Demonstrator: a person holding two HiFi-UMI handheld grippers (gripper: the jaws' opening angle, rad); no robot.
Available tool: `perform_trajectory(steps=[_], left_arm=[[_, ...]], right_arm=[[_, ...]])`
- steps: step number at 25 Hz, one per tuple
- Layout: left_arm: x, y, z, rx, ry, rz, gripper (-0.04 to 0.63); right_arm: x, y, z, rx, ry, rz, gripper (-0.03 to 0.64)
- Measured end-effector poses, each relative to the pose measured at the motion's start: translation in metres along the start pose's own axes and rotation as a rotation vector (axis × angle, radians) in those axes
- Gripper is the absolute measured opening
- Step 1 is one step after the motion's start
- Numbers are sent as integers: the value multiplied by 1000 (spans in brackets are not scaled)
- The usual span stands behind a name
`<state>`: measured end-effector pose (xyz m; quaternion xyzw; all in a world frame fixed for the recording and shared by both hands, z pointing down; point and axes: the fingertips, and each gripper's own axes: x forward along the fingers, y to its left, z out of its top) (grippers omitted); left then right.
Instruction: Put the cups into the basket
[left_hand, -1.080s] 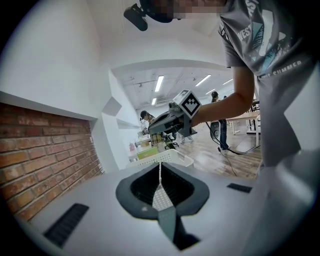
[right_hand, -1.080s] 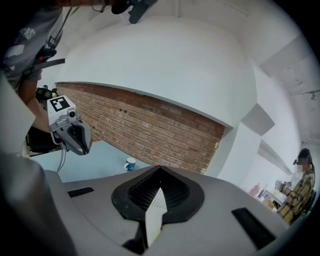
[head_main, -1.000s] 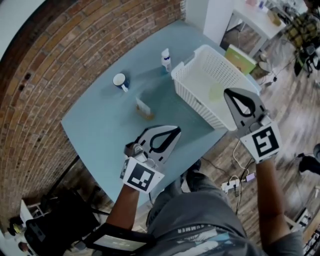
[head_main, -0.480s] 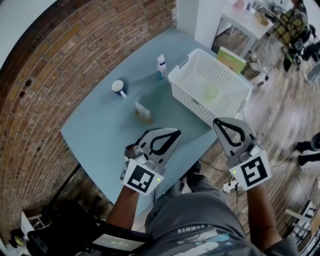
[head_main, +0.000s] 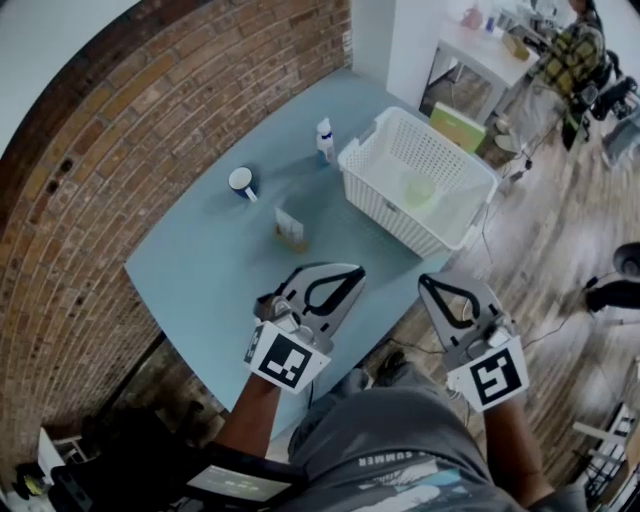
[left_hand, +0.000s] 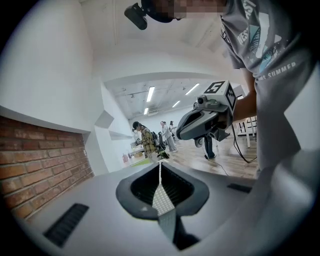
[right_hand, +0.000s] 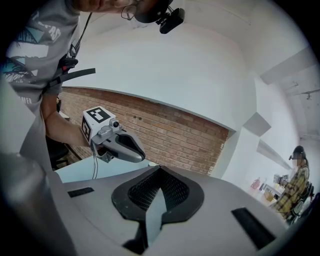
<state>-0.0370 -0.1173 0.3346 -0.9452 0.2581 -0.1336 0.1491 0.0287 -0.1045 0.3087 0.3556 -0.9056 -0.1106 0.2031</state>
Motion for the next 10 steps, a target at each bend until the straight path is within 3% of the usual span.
perform_trajectory(steps=[10], left_arm=[[18,-36,14,-16,-12,-3,14]], right_arm=[[-37,-1,-14,23,-15,-5,11]])
